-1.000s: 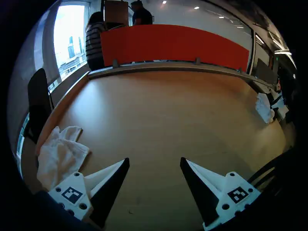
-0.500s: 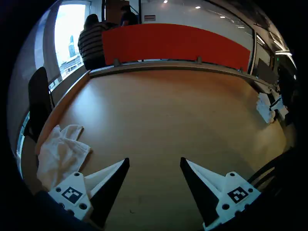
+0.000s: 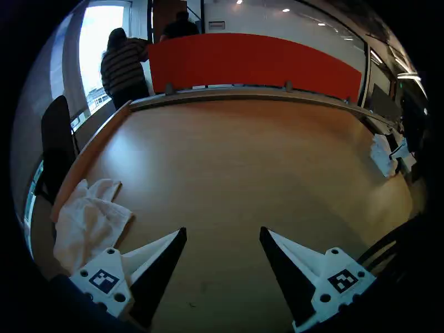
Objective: Fold towel
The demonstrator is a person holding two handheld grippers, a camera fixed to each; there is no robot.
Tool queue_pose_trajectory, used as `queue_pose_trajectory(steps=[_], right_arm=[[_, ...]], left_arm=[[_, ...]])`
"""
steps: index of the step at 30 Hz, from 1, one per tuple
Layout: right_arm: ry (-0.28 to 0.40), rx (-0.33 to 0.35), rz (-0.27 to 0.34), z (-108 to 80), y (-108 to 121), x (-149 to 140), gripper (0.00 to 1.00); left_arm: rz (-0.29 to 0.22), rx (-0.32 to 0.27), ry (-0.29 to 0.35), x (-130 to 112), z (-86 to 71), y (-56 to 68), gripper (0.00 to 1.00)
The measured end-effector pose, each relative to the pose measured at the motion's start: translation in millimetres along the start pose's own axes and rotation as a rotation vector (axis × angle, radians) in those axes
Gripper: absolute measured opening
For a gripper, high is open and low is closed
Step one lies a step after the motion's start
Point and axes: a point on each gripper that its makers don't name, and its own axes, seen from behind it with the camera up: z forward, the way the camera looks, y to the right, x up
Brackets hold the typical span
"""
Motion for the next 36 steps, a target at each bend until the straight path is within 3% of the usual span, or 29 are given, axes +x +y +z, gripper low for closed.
queue_pose_trajectory(steps=[24,28,32,36], right_arm=[[-0.039,0.04,-0.021,-4.8,-4.8,-15.2,0.1],[-0.036,0.039,-0.015,-4.4,-5.6,-15.0,0.24],[-0.028,0.043,-0.013,-5.2,-9.3,-14.8,0.55],[-0.017,0.036,-0.008,-6.7,-10.4,-14.0,0.73]], left_arm=[[-0.002,0.002,0.0,-1.8,-1.6,0.0,0.98],[0.0,0.002,-0.001,-2.1,-1.9,0.7,0.98],[-0.001,0.002,-0.001,-2.3,-2.3,1.3,0.98],[-0.003,0.002,-0.001,-1.9,-1.6,1.1,0.98]])
